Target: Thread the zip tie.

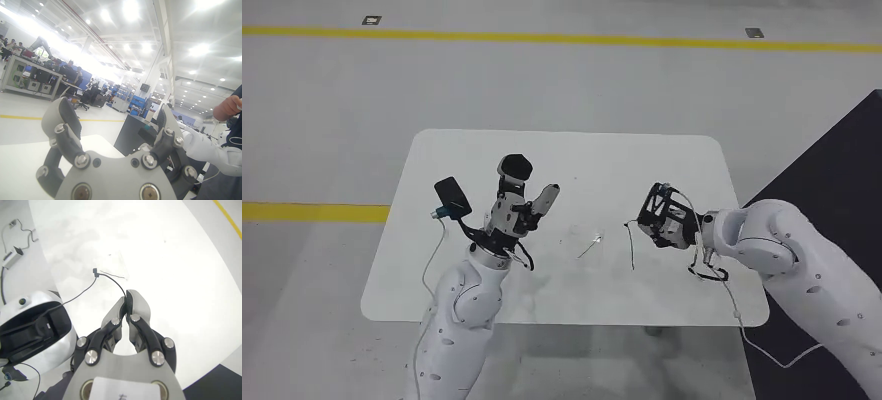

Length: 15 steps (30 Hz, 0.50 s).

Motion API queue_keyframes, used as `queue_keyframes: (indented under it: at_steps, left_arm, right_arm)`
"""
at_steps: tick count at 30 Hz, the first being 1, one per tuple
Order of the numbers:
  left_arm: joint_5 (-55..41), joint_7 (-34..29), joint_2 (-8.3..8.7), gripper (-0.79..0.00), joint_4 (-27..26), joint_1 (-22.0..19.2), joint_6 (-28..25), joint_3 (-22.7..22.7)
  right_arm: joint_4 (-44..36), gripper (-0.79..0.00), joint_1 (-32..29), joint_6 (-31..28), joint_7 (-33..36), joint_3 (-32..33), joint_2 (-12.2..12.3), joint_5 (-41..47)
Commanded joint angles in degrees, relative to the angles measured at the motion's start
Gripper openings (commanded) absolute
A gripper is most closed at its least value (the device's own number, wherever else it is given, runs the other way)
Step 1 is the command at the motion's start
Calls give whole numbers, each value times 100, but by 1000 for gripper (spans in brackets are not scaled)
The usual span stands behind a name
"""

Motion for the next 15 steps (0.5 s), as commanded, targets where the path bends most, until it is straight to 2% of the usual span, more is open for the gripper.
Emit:
queue_keyframes:
  at_steps: [1, 9, 15]
  left_arm:
    - [0, 0, 0, 0, 0, 0, 0, 0]
    - [0, 0, 0, 0, 0, 0, 0, 0]
    - [0, 0, 0, 0, 0, 0, 0, 0]
  right_arm:
    - [180, -785, 347, 100, -47, -407, -150, -197]
    - [578, -785, 1129, -33, -137, -1598, -664, -1027]
    - [1083, -785, 1383, -27, -117, -1977, -917, -1171]
